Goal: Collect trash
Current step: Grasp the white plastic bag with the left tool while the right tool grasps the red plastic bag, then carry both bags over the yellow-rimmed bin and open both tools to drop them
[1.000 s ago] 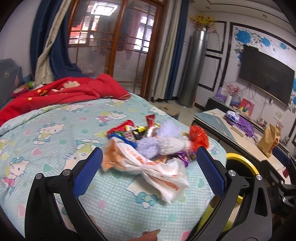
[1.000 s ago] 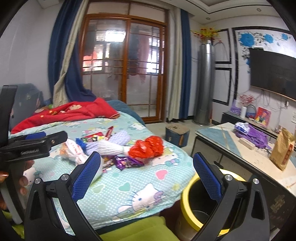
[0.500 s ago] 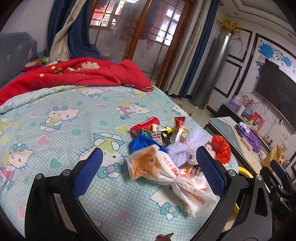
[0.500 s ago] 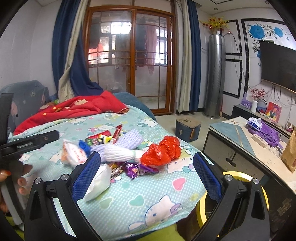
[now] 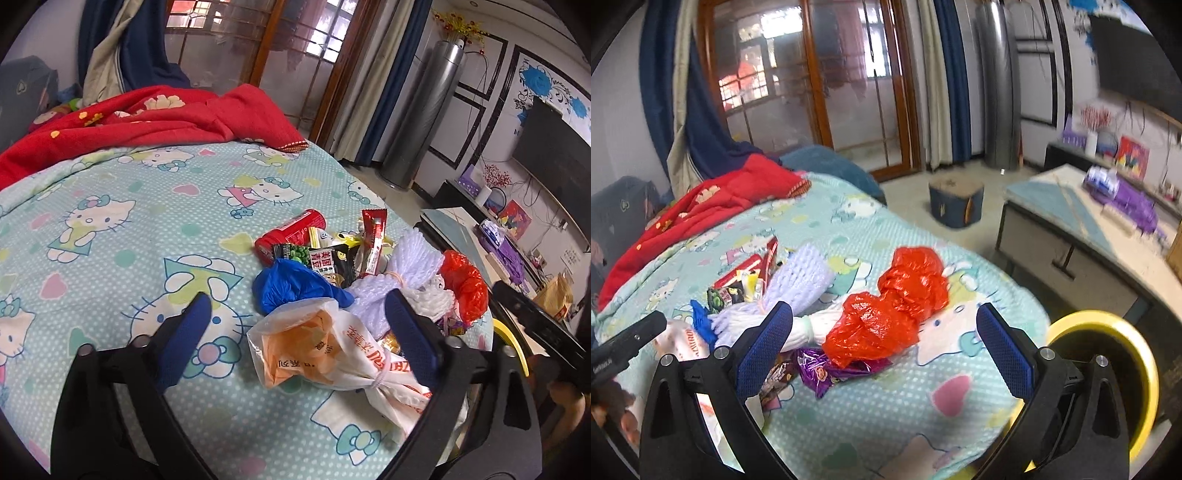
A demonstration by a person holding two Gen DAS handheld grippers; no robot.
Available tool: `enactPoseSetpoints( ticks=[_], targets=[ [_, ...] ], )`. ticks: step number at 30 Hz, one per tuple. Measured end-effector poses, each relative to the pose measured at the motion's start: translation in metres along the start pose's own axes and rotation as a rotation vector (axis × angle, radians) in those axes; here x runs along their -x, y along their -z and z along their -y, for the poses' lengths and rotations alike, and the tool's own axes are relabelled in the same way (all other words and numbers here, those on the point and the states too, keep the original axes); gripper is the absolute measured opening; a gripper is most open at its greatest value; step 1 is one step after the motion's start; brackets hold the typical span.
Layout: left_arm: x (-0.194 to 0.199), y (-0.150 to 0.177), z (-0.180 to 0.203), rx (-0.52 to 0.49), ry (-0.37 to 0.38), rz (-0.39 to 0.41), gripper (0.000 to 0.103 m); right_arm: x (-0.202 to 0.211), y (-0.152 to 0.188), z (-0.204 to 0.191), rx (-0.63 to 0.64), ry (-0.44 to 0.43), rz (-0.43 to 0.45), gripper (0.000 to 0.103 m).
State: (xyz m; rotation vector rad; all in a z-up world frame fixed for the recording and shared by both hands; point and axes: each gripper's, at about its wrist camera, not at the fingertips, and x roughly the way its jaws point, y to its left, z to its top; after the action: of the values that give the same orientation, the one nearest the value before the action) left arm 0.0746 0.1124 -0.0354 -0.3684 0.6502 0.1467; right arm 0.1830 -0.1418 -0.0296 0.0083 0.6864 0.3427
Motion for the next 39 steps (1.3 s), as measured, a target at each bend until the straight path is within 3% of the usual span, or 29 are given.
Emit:
enactPoseSetpoints(
  ticks=[6,9,11,17,26,31,39],
  targets=[
    [-0.006,0.003,-0.006,0.012,0.013,-0.026,0.066,-0.024,0.006,0.003,-0.057,-0.027,-0.070,0.073],
    [-0.005,0.005,-0.004,-0.001,0.029,-0.023,0.052,-0.029,0.011,0.006,-0.080,-0.048,-0.100,0.050],
    [-0.003,0.007,-0.001,-0.017,0.035,-0.019,0.036,-0.030,0.013,0.008,-0.091,-0.064,-0.112,0.031],
    [0.005,0.009,0.007,-0.061,0.055,-0.004,0.025,-0.018,0.019,0.016,-0.102,-0.066,-0.074,0.010],
    [0.034,0.001,0.016,-0.097,0.090,0.080,0.019,0.018,0.008,0.018,-0.056,-0.065,0.046,0.008],
    [0.053,-0.006,0.030,-0.138,0.102,0.139,0.019,0.036,0.006,0.022,-0.034,-0.079,0.065,0.008],
    [0.060,-0.013,0.066,-0.198,0.138,0.169,0.019,0.070,0.018,0.040,-0.001,-0.058,0.087,0.008]
  ],
)
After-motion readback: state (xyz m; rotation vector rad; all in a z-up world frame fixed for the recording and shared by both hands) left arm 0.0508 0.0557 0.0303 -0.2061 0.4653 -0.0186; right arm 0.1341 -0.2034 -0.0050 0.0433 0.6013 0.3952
